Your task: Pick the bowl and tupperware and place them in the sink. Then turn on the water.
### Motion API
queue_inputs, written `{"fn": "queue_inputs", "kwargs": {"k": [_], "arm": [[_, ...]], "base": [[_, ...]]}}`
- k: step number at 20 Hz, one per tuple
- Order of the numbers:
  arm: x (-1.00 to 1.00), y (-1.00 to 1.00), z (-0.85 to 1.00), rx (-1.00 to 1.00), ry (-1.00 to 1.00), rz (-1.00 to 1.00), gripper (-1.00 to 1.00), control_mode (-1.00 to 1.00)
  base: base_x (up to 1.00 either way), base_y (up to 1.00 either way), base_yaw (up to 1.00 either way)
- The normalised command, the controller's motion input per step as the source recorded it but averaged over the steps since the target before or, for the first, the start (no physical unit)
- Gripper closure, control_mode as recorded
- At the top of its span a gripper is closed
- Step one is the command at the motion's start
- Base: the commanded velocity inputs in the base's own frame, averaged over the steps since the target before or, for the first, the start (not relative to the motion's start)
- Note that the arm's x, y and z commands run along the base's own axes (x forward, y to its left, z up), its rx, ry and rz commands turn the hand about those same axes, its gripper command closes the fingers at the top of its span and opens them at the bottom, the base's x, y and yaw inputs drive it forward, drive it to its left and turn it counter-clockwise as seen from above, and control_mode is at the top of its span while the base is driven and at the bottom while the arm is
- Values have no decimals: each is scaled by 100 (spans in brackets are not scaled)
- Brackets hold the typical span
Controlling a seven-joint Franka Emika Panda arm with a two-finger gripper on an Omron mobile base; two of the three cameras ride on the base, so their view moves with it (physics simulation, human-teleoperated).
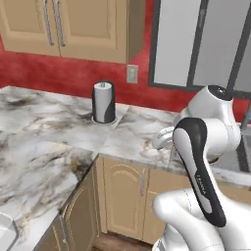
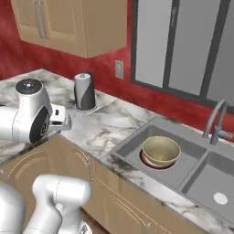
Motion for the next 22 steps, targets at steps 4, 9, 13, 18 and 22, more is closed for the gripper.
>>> {"fn": "queue_inputs", "kwargs": {"k": [4, 9, 13, 18, 22], "arm": [[0, 0, 0, 0, 0, 0, -100, 100], [0, 0, 0, 0, 0, 0, -100, 100], [0, 0, 0, 0, 0, 0, -100, 100], [0, 0, 0, 0, 0, 0, -100, 100], [0, 0, 0, 0, 0, 0, -100, 100]], "base": [[13, 27, 63], [13, 27, 63], [19, 30, 63], [40, 18, 61], [50, 7, 59]]}}
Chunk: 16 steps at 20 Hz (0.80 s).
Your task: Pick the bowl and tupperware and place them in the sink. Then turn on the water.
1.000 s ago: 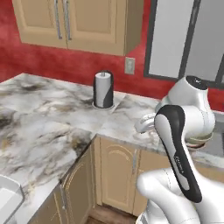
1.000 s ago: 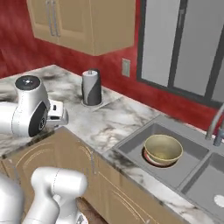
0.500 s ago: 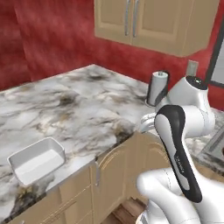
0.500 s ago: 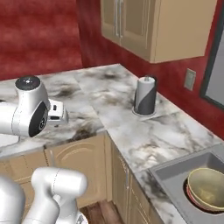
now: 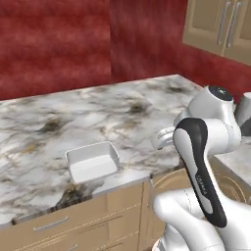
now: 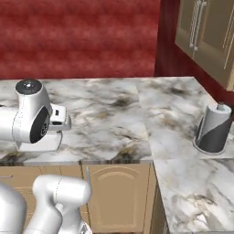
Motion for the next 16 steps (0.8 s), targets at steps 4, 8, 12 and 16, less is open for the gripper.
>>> {"fn": "queue_inputs", "kwargs": {"k": [4, 8, 12, 16], "arm": [[0, 0, 0, 0, 0, 0, -100, 100], [0, 0, 0, 0, 0, 0, -100, 100], [0, 0, 0, 0, 0, 0, -100, 100], [7, 0, 0, 0, 2, 0, -100, -100]], "base": [[53, 2, 57], [32, 0, 40], [0, -1, 6], [0, 0, 0]]}}
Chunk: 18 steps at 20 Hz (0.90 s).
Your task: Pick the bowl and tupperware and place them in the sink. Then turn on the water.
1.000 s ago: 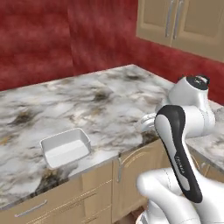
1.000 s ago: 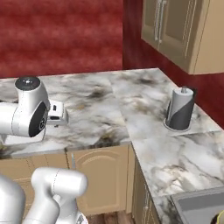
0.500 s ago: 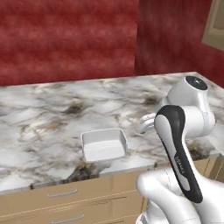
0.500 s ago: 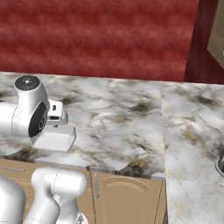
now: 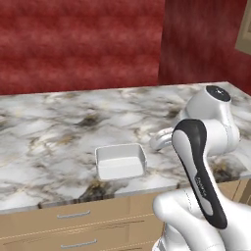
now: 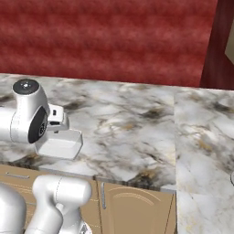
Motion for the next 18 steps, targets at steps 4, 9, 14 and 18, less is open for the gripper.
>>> {"fn": "queue_inputs", "kwargs": {"k": [4, 9, 14, 18], "arm": [[27, 0, 0, 0, 31, -5, -100, -100], [25, -5, 0, 0, 39, -14, -100, -100], [31, -20, -12, 0, 19, -1, -100, -100], [47, 0, -45, -8, 0, -9, -100, -100]], "base": [[0, 0, 0], [0, 0, 0], [0, 0, 0], [0, 0, 0]]}}
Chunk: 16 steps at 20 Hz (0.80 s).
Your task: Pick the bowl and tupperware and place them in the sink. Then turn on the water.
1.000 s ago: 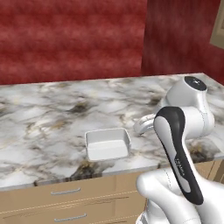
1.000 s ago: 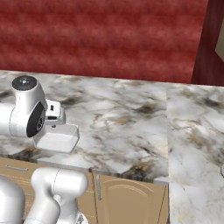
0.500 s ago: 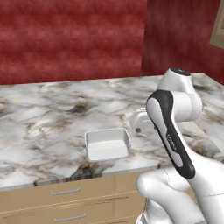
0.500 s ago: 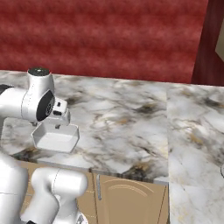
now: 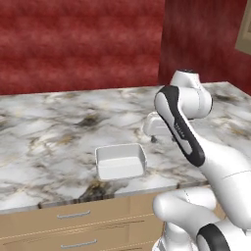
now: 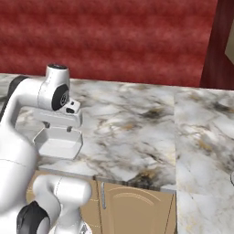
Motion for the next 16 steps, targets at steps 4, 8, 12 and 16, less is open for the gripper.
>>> {"fn": "queue_inputs", "kwargs": {"k": [4, 8, 12, 16], "arm": [[51, 4, -57, -11, 0, -14, -100, -100], [54, 3, -36, -11, 0, -17, -100, -100], [53, 0, -19, -2, 0, -21, -100, -100], [58, 0, -5, 0, -1, -20, -100, -100]], "base": [[0, 0, 0], [0, 0, 0], [0, 0, 0], [0, 0, 0]]}}
